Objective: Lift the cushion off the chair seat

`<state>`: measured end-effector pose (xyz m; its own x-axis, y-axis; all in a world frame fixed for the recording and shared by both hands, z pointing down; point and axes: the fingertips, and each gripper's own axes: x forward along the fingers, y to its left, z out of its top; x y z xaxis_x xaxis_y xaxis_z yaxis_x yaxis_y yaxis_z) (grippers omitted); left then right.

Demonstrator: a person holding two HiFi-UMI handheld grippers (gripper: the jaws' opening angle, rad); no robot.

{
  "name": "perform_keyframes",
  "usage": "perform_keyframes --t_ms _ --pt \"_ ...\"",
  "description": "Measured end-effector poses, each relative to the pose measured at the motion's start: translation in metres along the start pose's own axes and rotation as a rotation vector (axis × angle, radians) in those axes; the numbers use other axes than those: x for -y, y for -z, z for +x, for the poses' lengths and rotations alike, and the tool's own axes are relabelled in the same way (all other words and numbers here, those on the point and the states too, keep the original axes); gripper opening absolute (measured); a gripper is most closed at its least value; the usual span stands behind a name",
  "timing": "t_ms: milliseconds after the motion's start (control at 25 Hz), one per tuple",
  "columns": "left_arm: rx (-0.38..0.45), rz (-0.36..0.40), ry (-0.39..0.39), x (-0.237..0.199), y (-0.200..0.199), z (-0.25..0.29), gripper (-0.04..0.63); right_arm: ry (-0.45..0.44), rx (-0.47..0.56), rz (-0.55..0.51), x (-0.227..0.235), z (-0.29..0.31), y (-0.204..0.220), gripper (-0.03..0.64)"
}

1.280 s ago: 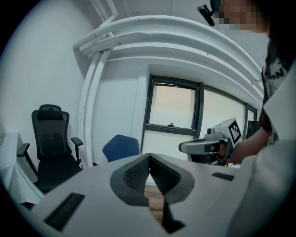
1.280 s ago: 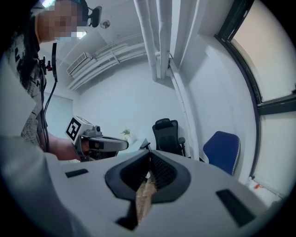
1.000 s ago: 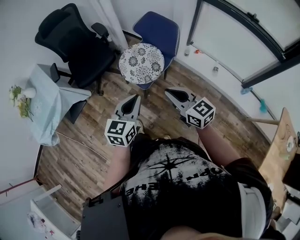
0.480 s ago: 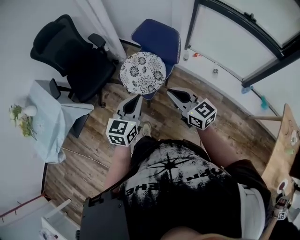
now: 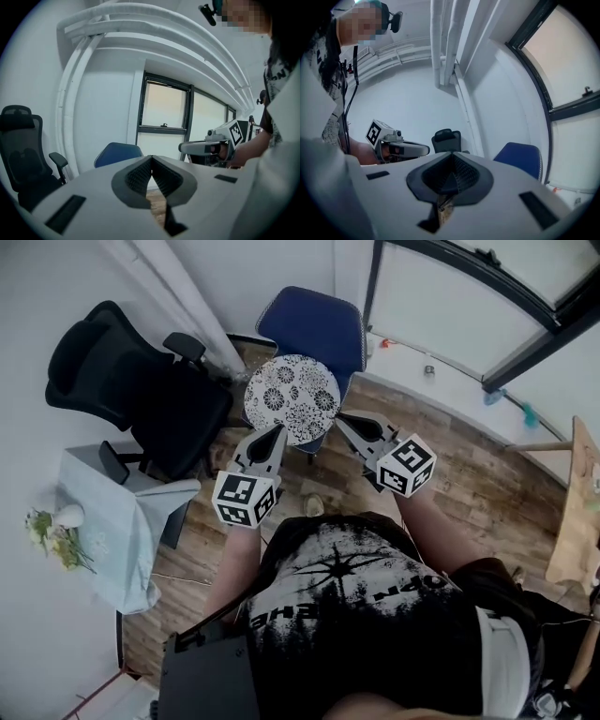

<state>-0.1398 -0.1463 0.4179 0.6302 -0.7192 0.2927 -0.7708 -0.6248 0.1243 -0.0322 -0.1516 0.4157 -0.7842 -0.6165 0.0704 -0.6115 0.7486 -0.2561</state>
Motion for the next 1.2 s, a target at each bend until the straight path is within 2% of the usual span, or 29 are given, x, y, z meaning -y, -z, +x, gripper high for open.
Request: perform_keyframes --t_ms 480,960,1200 --pt "-0.006 0.009 0.129 -0.063 0.002 0.016 0.012 0.128 0.000 -0.012 0.008 0.056 0.003 0.018" --pt "0.005 -0.032 0.153 -0.091 0.002 0.028 0.012 0.170 -0.033 -0.016 0.021 0.079 -0.001 0.018" --pt "-0.003 -0.045 0.126 -0.108 0.002 0.045 0.012 0.173 -0.061 -0.010 0.041 0.085 0.001 0.018"
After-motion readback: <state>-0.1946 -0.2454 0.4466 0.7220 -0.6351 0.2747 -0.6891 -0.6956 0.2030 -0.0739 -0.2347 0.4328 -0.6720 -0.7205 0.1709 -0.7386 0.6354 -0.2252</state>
